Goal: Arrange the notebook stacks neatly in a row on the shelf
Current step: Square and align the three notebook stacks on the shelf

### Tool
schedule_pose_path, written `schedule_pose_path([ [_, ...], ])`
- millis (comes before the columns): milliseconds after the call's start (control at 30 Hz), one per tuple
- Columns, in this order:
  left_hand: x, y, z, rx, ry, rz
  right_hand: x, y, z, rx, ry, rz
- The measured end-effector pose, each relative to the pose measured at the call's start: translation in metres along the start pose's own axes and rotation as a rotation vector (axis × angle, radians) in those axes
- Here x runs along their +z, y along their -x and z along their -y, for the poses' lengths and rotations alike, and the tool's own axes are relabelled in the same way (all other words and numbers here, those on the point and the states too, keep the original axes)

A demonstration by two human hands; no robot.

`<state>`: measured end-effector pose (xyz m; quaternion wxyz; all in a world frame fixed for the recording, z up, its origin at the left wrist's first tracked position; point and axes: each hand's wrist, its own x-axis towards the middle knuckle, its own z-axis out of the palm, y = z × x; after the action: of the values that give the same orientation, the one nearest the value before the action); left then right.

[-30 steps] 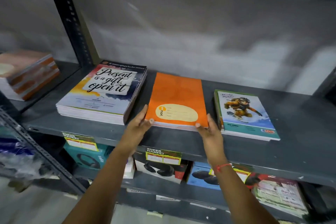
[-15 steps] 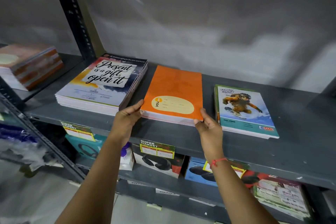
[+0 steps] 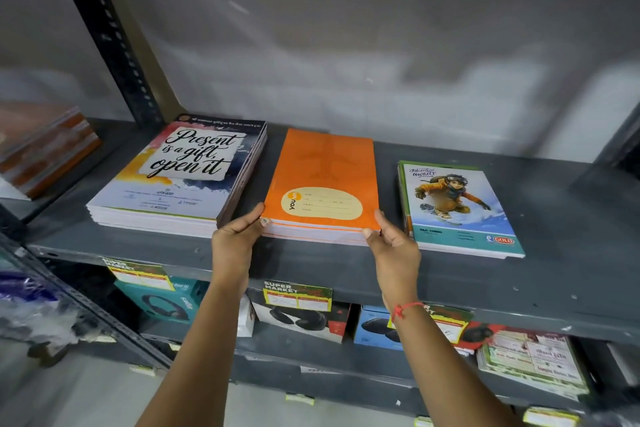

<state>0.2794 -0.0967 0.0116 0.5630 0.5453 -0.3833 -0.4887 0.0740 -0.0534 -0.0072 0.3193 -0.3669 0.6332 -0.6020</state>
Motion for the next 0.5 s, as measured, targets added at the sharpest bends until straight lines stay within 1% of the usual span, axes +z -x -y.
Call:
schedule_pose_path([
  [100,0.001,-0.001,0.001,0.005,-0.013,-0.026,0.001,0.001,-0.001,-0.003,0.021,0.004],
  [233,0.001,-0.001,0.002,-0.002,-0.009,-0.029,0.0,0.001,-0.001,-0.032,0.056,-0.013],
  [367,0.003,0.004,-0.003,0.003,-0.045,-0.023,-0.002,0.005,0.005,-0.031,0.083,0.006],
  [433,0.003,0.01,-0.004,0.03,-0.115,-0.085,-0.004,0.009,0.008,-0.034,0.086,0.042],
  [500,0.009,0.022,-0.003,0.128,-0.27,-0.228,-0.013,0.016,0.01,-0.036,0.078,0.058],
])
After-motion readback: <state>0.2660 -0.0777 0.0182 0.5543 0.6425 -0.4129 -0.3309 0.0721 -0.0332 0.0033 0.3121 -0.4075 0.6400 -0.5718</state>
